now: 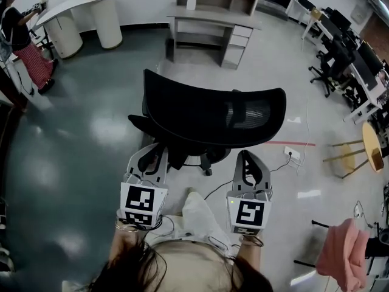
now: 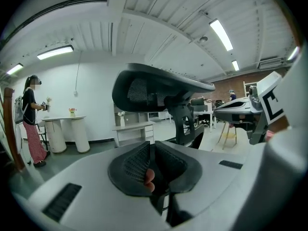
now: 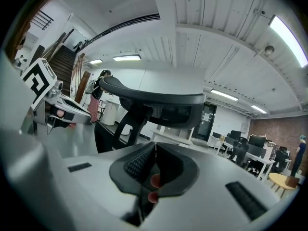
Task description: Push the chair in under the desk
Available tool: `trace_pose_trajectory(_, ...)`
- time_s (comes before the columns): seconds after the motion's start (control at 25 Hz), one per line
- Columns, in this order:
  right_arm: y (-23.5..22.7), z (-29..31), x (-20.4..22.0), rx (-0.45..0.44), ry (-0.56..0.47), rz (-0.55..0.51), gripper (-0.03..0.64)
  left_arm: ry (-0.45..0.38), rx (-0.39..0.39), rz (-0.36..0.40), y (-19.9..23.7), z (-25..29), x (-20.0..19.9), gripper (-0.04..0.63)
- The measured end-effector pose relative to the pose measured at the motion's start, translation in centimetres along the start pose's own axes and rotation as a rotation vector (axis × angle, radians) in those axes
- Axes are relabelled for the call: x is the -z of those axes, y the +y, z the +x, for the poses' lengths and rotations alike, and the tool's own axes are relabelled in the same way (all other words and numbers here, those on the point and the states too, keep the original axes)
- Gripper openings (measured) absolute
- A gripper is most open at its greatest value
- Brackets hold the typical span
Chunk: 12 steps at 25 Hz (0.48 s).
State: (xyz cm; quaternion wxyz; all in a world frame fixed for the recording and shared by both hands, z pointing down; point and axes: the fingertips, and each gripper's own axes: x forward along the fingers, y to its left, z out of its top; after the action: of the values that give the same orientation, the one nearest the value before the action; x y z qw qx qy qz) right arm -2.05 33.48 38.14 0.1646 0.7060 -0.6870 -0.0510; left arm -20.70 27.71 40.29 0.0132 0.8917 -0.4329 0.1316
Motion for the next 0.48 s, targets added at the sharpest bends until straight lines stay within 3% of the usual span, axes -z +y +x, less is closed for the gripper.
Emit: trace_pose_trajectory(0.48,-0.9,4.6,0.9,-0.091,0.044,-0.070,0.028,0.067,-0.026,0.087,1.5,3.7,0.5,0.069)
